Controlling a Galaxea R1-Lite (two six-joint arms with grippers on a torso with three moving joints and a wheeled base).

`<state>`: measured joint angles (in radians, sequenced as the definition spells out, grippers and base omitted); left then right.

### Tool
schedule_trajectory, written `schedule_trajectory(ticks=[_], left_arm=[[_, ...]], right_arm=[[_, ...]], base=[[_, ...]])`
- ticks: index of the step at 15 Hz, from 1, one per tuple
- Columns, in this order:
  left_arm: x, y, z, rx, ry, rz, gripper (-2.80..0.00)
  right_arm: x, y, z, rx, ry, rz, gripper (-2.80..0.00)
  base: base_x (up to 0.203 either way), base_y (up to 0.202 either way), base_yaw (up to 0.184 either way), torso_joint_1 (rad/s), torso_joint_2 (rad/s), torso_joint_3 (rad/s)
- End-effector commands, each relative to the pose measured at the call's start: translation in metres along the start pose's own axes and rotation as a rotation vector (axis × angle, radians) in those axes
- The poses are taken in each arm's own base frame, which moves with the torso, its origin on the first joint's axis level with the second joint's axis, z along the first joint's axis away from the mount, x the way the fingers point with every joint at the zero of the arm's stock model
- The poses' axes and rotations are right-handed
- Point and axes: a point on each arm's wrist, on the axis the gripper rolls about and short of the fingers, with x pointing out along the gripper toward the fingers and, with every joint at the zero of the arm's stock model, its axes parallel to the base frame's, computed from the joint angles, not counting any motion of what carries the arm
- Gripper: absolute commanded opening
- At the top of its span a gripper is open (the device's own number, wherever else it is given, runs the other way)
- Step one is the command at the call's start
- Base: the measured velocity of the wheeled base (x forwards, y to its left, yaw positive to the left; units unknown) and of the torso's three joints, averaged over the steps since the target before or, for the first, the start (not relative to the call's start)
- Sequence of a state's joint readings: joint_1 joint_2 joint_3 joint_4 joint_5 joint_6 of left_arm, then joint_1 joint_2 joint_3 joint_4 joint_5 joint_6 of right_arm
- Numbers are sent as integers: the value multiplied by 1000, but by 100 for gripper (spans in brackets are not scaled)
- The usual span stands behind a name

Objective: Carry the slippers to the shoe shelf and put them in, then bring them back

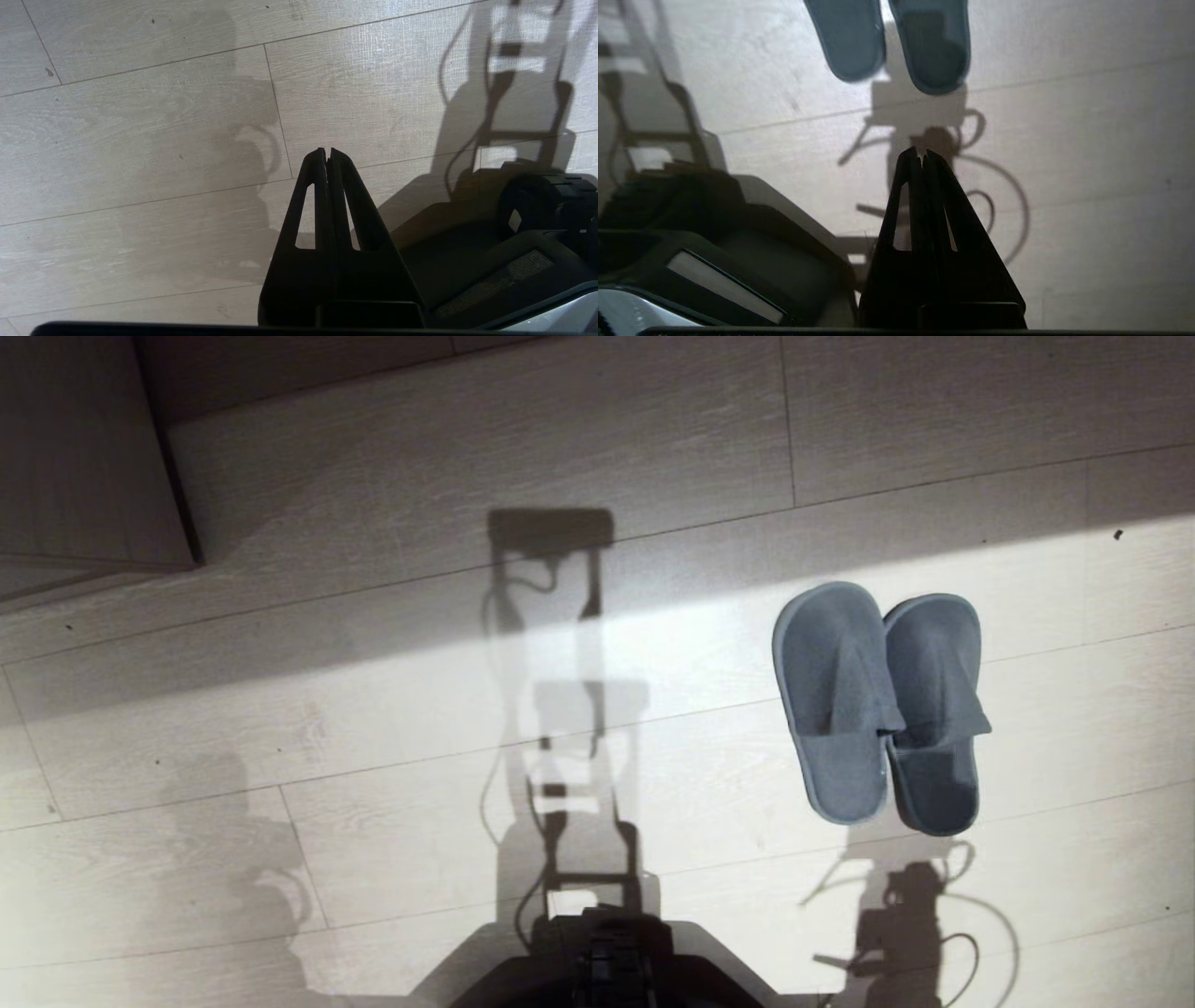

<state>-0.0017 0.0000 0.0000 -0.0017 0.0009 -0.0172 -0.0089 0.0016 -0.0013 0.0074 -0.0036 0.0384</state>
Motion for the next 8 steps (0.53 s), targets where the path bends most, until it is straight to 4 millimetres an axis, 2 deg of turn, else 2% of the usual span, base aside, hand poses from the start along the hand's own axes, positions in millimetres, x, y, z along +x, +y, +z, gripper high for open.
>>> schedule_trajectory(ticks=[1, 8], left_arm=[[0, 0, 0, -1, -3, 1, -280], [0, 0, 0, 0, -3, 1, -280]], right_arm=[[0, -1, -6, -5, 46, -31, -280], [0, -1, -10, 104, 90, -45, -280]], base=[[0, 0, 0, 0, 0, 0], [0, 0, 0, 0, 0, 0]])
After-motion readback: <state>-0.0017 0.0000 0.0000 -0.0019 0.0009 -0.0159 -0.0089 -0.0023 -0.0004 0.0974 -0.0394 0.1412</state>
